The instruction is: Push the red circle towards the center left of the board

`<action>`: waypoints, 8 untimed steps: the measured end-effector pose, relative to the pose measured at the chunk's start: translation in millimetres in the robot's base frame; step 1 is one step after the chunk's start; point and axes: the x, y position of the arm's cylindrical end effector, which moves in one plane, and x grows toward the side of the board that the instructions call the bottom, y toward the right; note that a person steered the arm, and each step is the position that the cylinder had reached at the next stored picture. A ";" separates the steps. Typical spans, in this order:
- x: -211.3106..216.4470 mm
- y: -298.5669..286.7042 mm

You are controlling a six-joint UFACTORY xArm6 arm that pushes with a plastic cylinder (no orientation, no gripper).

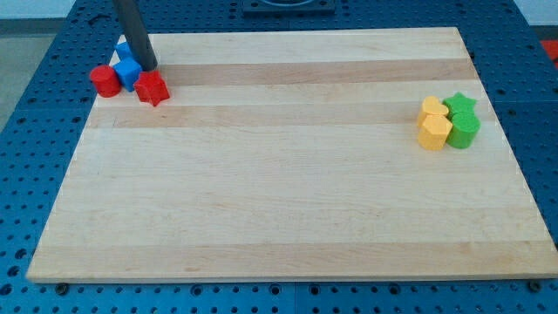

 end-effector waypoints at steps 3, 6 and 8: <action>-35.1 110.4; -81.2 84.1; -81.5 -41.3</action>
